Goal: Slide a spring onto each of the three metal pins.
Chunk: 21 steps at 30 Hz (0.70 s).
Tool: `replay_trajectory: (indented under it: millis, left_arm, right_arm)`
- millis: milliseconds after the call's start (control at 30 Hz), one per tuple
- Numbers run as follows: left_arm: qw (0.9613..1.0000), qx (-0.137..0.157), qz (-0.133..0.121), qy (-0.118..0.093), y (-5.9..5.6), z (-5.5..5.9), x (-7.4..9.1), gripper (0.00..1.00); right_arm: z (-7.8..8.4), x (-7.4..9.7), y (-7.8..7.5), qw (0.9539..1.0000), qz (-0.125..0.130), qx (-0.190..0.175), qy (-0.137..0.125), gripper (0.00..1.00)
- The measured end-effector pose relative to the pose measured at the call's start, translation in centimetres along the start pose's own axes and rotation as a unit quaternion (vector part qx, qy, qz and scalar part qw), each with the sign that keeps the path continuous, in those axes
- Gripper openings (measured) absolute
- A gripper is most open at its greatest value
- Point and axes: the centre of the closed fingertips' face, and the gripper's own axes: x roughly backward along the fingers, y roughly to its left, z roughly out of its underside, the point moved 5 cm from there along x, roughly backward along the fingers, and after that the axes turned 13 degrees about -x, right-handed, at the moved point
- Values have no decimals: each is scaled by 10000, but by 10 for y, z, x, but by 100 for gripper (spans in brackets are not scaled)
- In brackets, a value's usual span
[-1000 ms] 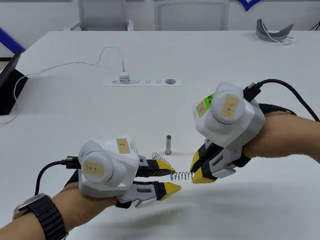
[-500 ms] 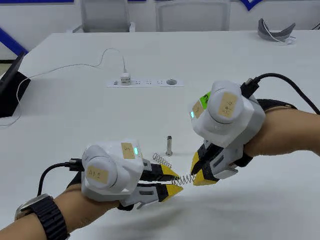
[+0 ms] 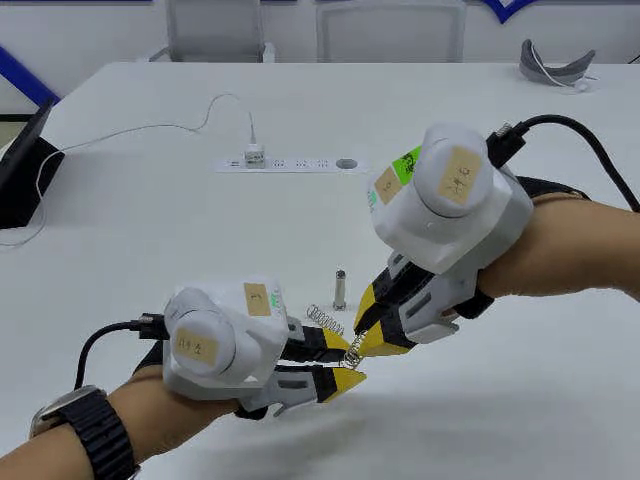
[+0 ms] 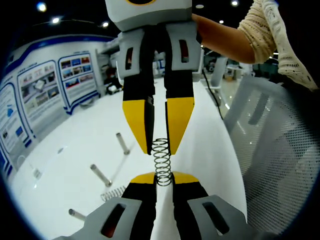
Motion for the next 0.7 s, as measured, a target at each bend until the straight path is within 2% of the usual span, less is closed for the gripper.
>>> replay_trajectory:
  millis: [333,467,700]
  left_arm:
    - [9997,166,-47,-147,2,-1,2,11]
    - [9994,258,-71,-218,3,-1,3,10]
    - [9992,276,-128,-274,5,-1,5,10]
  right_arm:
    - [-6,2,-1,9999,49,-81,-111,12]
    - [-6,1,-1,9997,53,-184,-116,17]
    - [-5,-3,-3,9995,72,-276,-97,14]
